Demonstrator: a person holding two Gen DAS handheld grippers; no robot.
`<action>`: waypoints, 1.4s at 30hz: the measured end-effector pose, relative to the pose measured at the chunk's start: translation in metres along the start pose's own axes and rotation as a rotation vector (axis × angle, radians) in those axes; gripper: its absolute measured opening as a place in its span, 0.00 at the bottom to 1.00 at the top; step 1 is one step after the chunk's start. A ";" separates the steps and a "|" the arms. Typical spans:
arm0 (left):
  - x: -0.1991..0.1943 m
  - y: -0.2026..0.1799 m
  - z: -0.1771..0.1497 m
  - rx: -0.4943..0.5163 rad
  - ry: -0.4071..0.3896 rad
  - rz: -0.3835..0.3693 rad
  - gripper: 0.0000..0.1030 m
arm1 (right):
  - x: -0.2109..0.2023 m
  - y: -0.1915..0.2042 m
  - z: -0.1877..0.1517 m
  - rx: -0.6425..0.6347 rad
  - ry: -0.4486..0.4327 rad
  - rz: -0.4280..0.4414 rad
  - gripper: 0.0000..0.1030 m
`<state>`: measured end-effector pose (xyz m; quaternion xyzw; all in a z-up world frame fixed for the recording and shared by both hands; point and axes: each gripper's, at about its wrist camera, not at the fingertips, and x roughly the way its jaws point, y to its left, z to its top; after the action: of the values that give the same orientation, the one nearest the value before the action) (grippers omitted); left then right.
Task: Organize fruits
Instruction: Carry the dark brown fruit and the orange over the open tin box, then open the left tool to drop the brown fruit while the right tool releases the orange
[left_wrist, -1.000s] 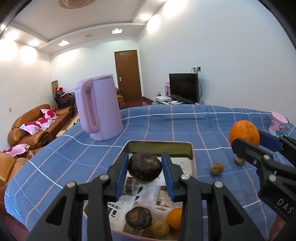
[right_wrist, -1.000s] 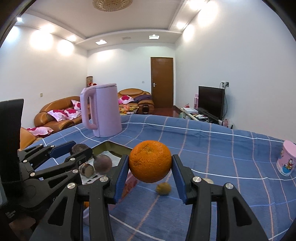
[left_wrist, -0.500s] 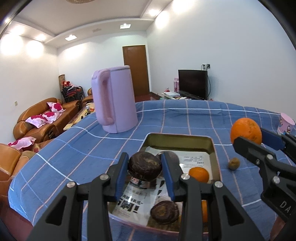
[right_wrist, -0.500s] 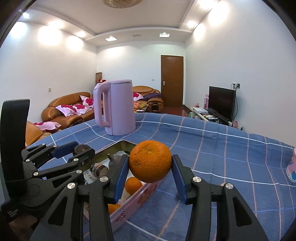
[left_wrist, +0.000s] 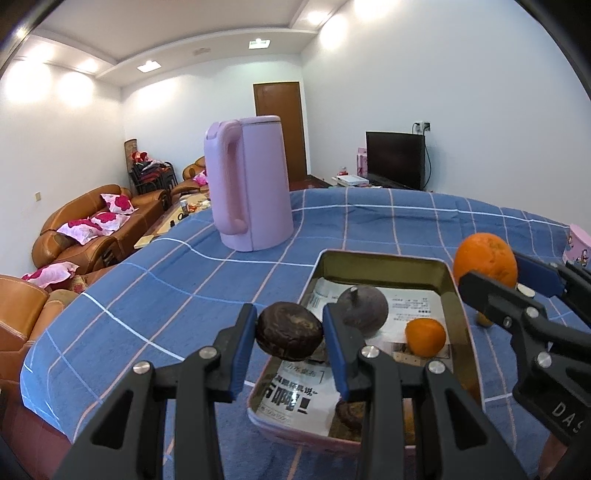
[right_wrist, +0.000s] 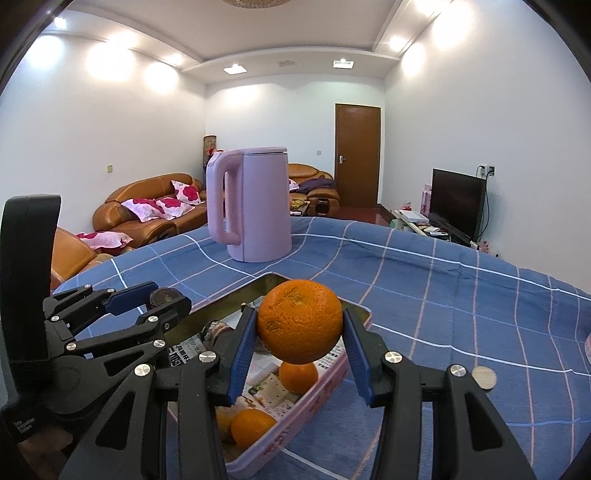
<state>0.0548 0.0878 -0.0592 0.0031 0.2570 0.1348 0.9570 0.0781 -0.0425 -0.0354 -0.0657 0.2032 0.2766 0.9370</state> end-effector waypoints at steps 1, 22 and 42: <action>0.000 0.001 -0.001 0.000 0.002 0.002 0.37 | 0.002 0.002 0.000 -0.002 0.003 0.003 0.47; 0.008 0.002 -0.011 0.050 0.046 -0.005 0.38 | 0.041 0.011 -0.013 -0.013 0.152 0.042 0.47; 0.013 0.005 -0.019 0.033 0.111 -0.002 0.52 | 0.054 0.011 -0.018 -0.006 0.236 0.076 0.49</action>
<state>0.0551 0.0951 -0.0815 0.0113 0.3118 0.1297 0.9412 0.1078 -0.0109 -0.0743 -0.0929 0.3135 0.3030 0.8952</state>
